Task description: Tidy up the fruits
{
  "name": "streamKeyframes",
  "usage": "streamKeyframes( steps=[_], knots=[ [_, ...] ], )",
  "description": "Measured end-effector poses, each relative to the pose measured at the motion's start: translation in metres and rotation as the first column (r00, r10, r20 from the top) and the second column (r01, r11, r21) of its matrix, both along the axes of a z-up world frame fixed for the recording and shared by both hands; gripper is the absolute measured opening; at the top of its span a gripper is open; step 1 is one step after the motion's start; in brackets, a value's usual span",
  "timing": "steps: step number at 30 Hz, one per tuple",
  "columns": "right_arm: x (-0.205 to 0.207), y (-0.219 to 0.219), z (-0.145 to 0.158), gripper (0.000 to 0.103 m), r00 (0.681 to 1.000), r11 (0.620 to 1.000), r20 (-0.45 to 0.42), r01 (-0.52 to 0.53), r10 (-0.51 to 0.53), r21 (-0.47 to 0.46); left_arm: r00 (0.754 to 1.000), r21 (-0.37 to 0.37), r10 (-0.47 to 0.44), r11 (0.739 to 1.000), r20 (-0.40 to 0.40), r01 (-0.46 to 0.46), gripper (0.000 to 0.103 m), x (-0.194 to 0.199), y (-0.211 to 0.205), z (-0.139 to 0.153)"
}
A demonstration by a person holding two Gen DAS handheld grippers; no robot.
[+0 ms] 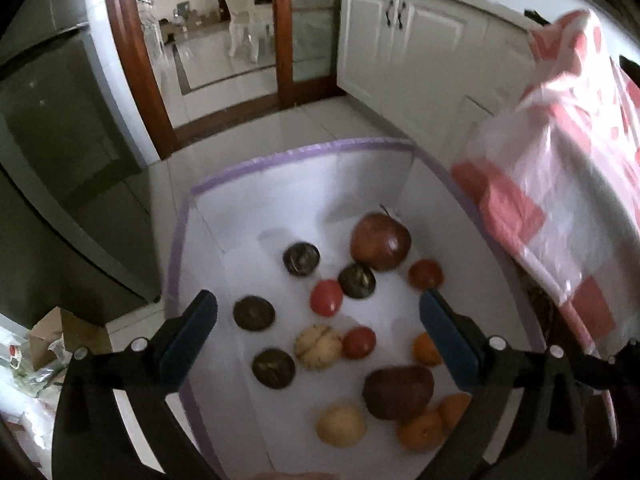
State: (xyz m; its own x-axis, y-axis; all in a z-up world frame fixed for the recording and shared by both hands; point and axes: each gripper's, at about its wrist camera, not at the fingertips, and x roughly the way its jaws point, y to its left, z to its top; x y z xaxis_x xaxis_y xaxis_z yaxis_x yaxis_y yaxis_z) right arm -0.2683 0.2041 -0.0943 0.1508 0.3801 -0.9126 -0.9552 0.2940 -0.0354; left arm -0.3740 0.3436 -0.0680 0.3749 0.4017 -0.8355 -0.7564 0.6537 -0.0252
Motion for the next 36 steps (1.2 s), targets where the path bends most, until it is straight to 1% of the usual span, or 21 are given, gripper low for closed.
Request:
streamKeyframes(
  steps=[2, 7, 10, 36],
  knots=[
    [0.001, 0.001, -0.004, 0.083, 1.000, 1.000, -0.005, 0.007, -0.007, -0.013, 1.000, -0.008, -0.006, 1.000, -0.014, 0.006, 0.101, 0.000, -0.003, -0.004],
    [0.006, -0.001, -0.003, 0.083, 0.999, 0.999, -0.017, 0.035, -0.035, -0.011, 0.999, -0.061, -0.010, 0.998, -0.035, 0.008, 0.101, 0.000, -0.003, -0.015],
    [0.006, -0.002, -0.003, 0.084, 0.999, 0.999, -0.024, 0.038, -0.039, -0.020, 0.999, -0.074, -0.011, 0.997, -0.043, 0.008, 0.101, -0.001, -0.003, -0.019],
    [0.007, -0.001, -0.013, 0.084, 0.999, 0.998, -0.033, 0.040, -0.041, -0.041, 0.999, -0.083, -0.024, 0.996, -0.043, 0.020, 0.101, 0.000, -0.004, -0.018]
  ],
)
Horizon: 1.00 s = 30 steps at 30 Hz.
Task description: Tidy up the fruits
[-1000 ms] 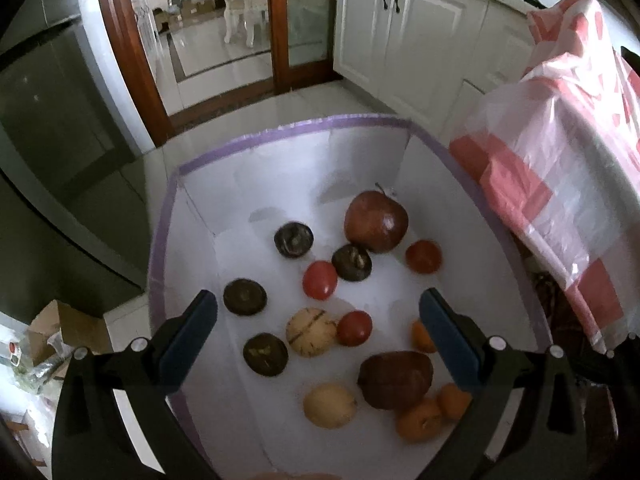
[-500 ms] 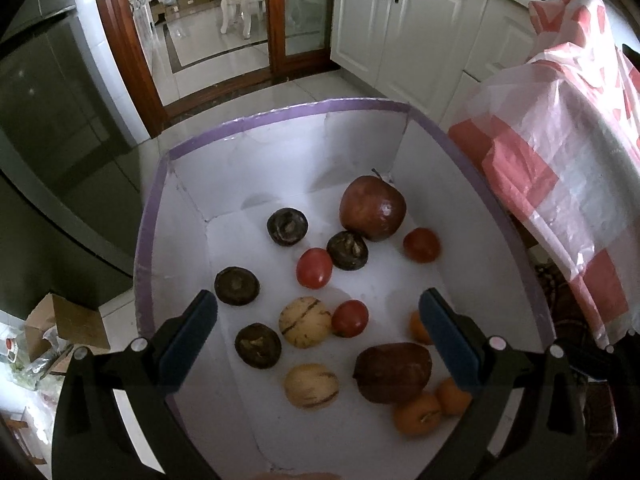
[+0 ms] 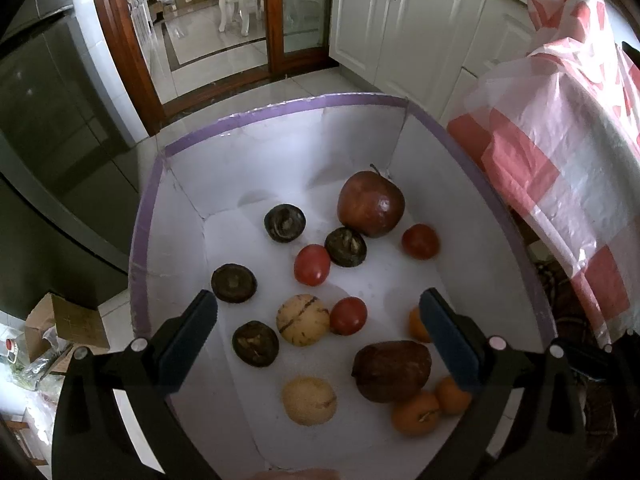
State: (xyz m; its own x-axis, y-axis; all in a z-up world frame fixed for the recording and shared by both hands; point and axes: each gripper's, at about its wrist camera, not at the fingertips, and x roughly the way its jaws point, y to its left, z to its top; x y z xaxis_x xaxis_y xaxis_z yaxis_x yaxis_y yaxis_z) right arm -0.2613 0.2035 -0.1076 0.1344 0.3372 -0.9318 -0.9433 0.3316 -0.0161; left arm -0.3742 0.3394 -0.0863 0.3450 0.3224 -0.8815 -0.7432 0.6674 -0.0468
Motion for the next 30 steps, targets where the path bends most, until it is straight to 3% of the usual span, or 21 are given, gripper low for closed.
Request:
streamKeyframes(
  steps=[30],
  knots=[
    [-0.0001, -0.0012, -0.0011, 0.085, 1.000, 1.000, -0.006, 0.002, -0.002, -0.017, 1.000, -0.001, -0.002, 1.000, -0.004, 0.002, 0.101, -0.0004, 0.0012, -0.0010]
  ],
)
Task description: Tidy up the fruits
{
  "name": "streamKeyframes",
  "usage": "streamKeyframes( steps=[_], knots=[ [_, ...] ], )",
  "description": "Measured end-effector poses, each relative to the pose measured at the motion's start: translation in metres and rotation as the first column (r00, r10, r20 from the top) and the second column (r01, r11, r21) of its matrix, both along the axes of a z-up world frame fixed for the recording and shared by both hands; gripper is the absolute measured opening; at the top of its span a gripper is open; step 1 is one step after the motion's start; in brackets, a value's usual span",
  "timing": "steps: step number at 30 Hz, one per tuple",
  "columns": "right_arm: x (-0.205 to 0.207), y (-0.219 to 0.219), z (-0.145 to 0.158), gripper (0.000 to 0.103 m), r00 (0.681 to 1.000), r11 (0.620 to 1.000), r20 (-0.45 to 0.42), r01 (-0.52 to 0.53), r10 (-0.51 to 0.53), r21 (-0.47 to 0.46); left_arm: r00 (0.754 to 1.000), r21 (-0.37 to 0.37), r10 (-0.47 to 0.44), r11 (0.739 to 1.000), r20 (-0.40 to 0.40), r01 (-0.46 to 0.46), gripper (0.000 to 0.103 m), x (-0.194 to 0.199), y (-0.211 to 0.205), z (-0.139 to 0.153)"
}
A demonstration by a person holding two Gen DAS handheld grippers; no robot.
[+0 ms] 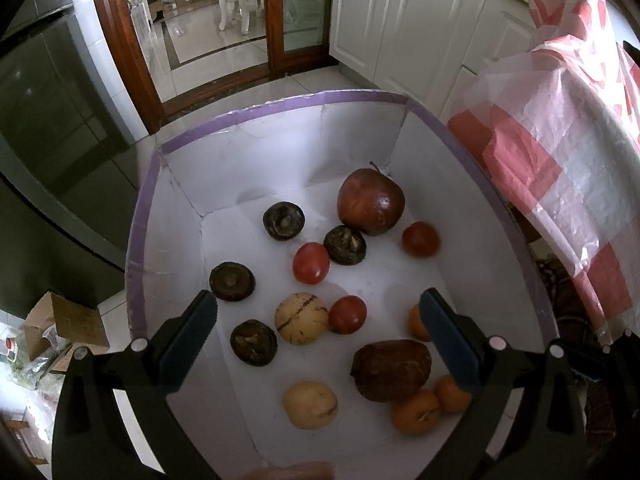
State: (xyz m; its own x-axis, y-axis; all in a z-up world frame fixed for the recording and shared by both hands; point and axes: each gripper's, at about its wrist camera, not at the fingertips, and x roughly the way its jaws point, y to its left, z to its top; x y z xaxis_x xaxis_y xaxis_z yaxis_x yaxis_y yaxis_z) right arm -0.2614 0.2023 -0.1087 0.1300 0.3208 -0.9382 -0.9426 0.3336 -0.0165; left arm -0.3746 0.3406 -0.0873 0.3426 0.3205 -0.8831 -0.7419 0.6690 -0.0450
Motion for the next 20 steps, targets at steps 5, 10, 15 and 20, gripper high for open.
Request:
streamKeyframes(
  steps=[5, 10, 15, 20],
  knots=[
    [0.000, 0.000, 0.000, 0.085, 1.000, 1.000, -0.001, 0.000, 0.000, -0.003, 1.000, -0.006, 0.006, 1.000, -0.006, -0.006, 0.101, 0.000, 0.002, -0.003],
    [-0.001, -0.001, 0.000, 0.085, 1.000, 1.000, 0.000, -0.003, 0.003, -0.002, 1.000, 0.009, 0.012, 1.000, -0.011, -0.012, 0.101, 0.001, 0.004, -0.003],
    [-0.001, -0.001, 0.002, 0.085, 1.000, 1.000, 0.004, -0.012, 0.012, 0.004, 1.000, 0.016, 0.009, 1.000, -0.025, -0.009, 0.101, 0.001, 0.007, -0.001],
    [-0.004, -0.002, 0.007, 0.085, 1.000, 0.999, 0.010, -0.026, 0.026, 0.019, 0.999, 0.018, 0.021, 1.000, -0.038, -0.020, 0.101, -0.002, 0.011, 0.003]
  ],
)
